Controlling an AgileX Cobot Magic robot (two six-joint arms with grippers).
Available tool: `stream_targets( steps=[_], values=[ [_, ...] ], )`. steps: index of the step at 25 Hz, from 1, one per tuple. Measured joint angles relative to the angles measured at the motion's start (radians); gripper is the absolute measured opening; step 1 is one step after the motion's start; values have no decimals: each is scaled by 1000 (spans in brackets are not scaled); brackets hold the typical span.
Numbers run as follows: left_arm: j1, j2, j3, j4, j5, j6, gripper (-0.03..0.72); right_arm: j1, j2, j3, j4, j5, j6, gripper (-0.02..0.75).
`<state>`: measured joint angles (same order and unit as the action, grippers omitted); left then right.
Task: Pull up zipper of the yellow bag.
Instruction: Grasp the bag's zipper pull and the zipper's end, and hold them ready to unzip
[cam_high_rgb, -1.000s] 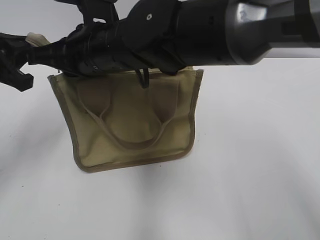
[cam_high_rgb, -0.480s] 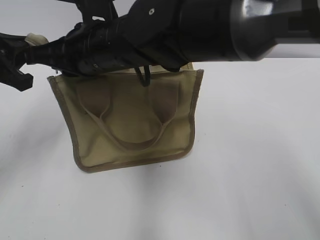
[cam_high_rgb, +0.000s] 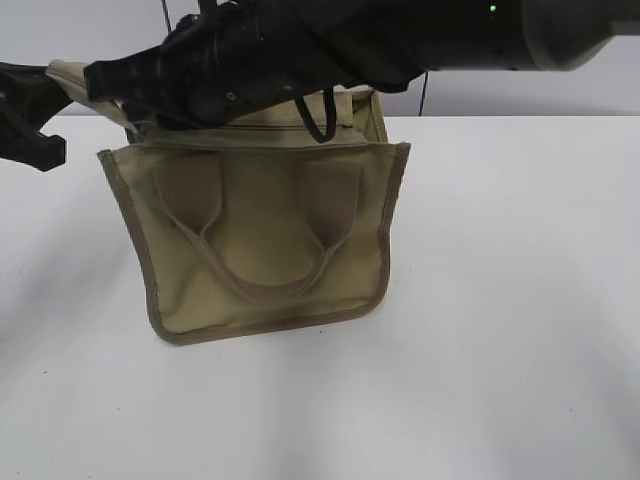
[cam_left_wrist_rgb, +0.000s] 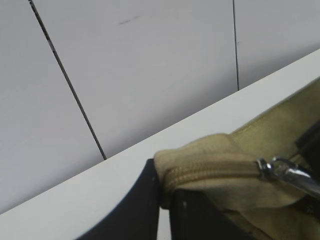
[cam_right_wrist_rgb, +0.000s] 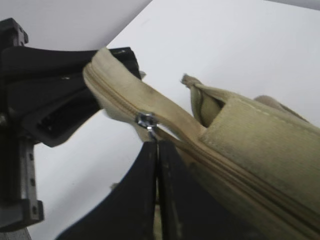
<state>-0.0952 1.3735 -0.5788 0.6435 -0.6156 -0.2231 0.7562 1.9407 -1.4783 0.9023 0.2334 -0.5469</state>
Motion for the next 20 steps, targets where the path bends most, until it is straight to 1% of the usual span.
stream_targets(
  steps=[6,8,10,11,13,15,16,17,20],
  values=[
    [-3,0,0,-14,1,-1,5,-70,0,0,-45,107,24,-15],
    [-3,0,0,-15,1,-1,5,-84,-1,0,-82,135,45,-15],
    [-3,0,0,-15,-5,-1,5,-86,-4,0,-97,157,51,-14],
    [-3,0,0,-15,-8,-1,5,-85,-7,0,-100,165,51,-1],
    [-3,0,0,-15,-12,-1,5,-79,-14,-1,-102,176,27,73],
    [-3,0,0,-15,-16,-1,5,-68,-15,-16,-103,183,-15,200],
    [-3,0,0,-15,-19,-2,5,-60,-15,-26,-103,183,-36,236],
    [-3,0,0,-15,-22,-3,5,-51,-14,-40,-103,183,-49,255],
    [-3,0,0,-15,-40,-7,5,-25,4,-98,-102,178,-60,242]
  ],
)
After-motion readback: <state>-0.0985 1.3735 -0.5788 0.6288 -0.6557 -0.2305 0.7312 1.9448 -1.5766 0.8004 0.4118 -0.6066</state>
